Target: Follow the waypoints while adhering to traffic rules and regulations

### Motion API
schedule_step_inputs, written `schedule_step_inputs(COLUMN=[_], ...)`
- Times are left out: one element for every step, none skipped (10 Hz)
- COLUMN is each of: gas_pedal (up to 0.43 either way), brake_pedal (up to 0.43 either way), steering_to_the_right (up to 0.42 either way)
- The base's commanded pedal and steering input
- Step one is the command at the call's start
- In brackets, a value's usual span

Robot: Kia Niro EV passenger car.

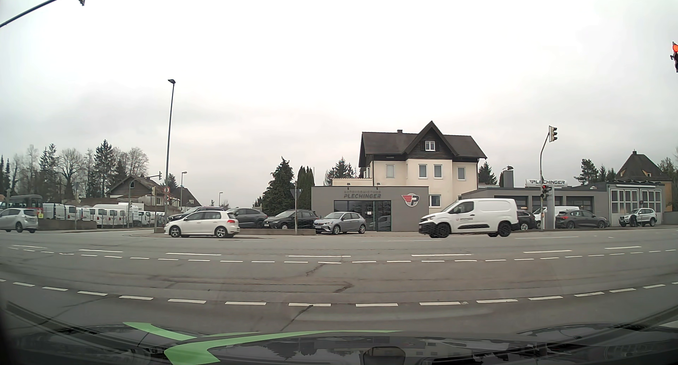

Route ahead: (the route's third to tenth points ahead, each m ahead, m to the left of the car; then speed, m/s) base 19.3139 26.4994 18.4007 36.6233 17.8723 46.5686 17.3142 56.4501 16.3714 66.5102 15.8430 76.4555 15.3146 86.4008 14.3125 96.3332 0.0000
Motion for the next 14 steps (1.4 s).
schedule_step_inputs(gas_pedal=[0.0,0.0,0.0,0.0,0.0,0.0,0.0,0.0,0.0,0.0,0.0,0.0,0.0,0.0], brake_pedal=[0.341,0.341,0.341,0.341,0.341,0.341,0.341,0.341,0.341,0.341,0.341,0.341,0.341,0.341], steering_to_the_right=[-0.003,-0.003,-0.003,-0.003,-0.003,-0.003,-0.003,-0.003,-0.003,-0.003,-0.003,-0.003,-0.003,-0.003])
